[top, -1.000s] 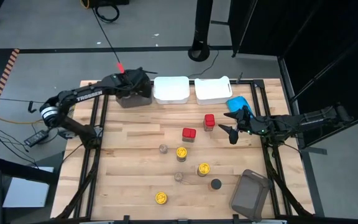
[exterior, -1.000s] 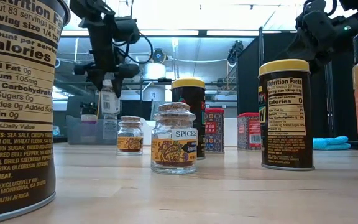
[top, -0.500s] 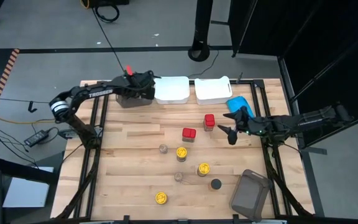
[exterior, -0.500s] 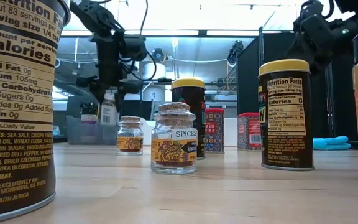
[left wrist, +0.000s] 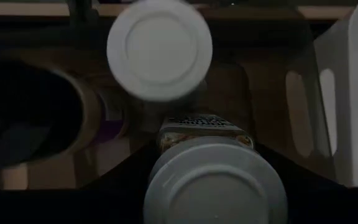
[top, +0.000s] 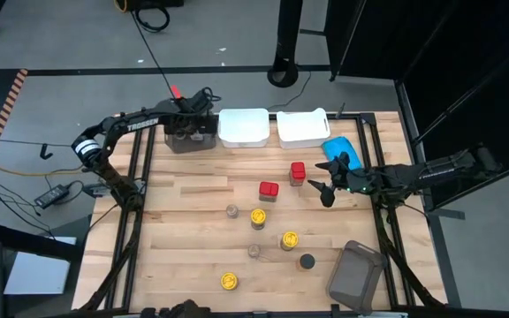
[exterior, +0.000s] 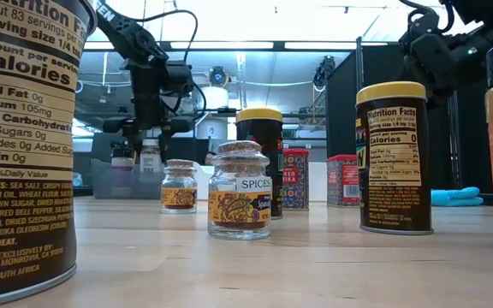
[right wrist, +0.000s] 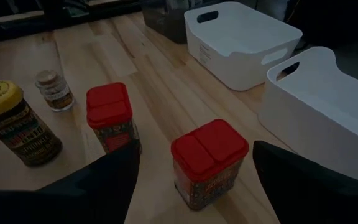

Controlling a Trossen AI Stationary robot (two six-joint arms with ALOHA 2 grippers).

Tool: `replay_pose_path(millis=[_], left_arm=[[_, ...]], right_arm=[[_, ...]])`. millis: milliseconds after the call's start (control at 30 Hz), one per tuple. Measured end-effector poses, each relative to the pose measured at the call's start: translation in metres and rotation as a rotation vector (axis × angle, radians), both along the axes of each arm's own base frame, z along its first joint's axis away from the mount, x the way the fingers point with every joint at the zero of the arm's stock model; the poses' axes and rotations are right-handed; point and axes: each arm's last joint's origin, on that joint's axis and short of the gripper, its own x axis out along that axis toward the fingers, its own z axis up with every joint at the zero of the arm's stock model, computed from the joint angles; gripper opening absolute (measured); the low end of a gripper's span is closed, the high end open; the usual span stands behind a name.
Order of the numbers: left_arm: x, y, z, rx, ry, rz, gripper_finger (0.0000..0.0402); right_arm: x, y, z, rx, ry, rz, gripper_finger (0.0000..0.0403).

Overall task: Sort spices by type
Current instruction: Put the white seasoning bottle into the black bin

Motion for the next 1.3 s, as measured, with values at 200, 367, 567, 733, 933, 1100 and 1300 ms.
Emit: replay_pose_path(millis=[200, 367, 567, 733, 933, 1100, 1300], left_arm=[[-0.003, 0.005, -0.002, -0.017, -0.015, 0.027, 0.0202], [-0.004, 0.008, -0.013, -0.051, -0.027, 0.033, 0.0202], [0.001, 0.012, -0.023, -0.074, -0.011, 0.029, 0.0203], [0.003, 0.014, -0.024, -0.054, -0.012, 0.000, 0.0216], [0.005, 0.015, -0.022, -0.063, -0.004, -0.057, 0.0253], [0.005, 0.015, -0.022, -0.074, -0.008, -0.082, 0.0280], [0.005, 0.014, -0.022, -0.082, -0.003, -0.113, 0.0299]], right_arm=[[0.000, 0.000, 0.000, 0.000, -0.003, 0.000, 0.0320], [0.000, 0.000, 0.000, 0.000, -0.002, 0.000, 0.0320], [0.000, 0.000, 0.000, 0.021, -0.012, -0.011, 0.0320], [0.000, 0.000, 0.000, 0.021, -0.013, -0.010, 0.0320], [0.000, 0.000, 0.000, 0.022, -0.013, -0.008, 0.0320], [0.000, 0.000, 0.000, 0.022, -0.012, -0.008, 0.0320], [0.000, 0.000, 0.000, 0.022, -0.012, -0.008, 0.0320]])
